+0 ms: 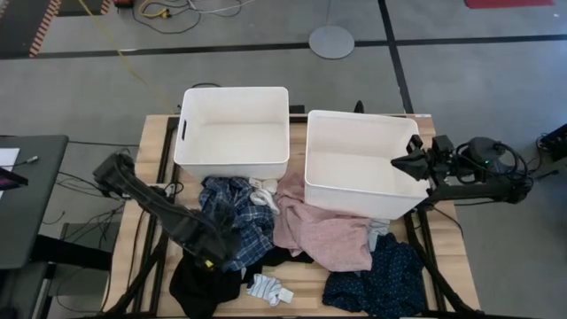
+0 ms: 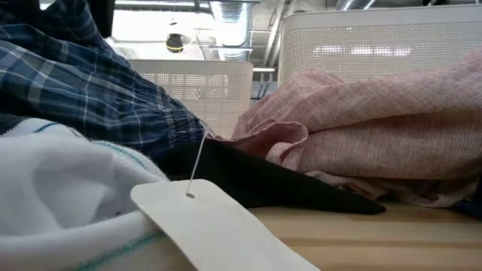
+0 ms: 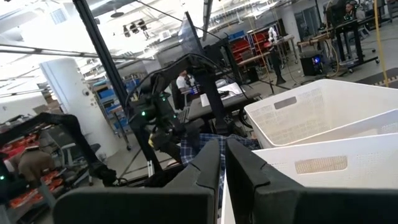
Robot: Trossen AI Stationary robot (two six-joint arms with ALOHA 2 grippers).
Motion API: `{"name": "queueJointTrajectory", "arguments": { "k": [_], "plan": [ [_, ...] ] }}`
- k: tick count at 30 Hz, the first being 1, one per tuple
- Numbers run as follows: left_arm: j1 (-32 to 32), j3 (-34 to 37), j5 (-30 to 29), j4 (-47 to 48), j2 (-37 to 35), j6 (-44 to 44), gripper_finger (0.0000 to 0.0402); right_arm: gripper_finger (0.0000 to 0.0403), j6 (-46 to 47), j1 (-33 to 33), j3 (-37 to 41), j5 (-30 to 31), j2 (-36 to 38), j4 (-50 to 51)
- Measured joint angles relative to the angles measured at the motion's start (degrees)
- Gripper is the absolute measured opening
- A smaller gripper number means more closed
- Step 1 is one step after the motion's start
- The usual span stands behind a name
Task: Sort clothes
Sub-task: Put the blue pants into the left white laundry organizer
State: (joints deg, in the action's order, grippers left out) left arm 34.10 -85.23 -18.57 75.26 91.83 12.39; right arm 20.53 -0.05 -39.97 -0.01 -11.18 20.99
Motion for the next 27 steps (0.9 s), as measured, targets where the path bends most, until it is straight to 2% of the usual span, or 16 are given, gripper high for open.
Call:
{"name": "queueJointTrajectory", "arguments": {
  "k": [5, 13, 23, 27],
  "plan": [
    [0.1, 1.8, -2.5, -0.4, 1.1, 0.8, 0.0355, 0.0045, 0.0, 0.0, 0.0, 0.0, 0.0, 0.0],
    [-0.7, 15.1, -2.8, -6.2, 1.0, 4.0, 0.0391, 0.0045, 0.0, 0.0, 0.0, 0.0, 0.0, 0.0],
    [-1.9, 32.7, -1.5, -29.5, 0.5, 5.4, 0.0399, 0.0045, 0.0, 0.0, 0.0, 0.0, 0.0, 0.0],
    [-2.4, 37.6, -0.9, -37.0, 0.1, 5.8, 0.0384, 0.0045, 0.0, 0.0, 0.0, 0.0, 0.0, 0.0]
  ]
}}
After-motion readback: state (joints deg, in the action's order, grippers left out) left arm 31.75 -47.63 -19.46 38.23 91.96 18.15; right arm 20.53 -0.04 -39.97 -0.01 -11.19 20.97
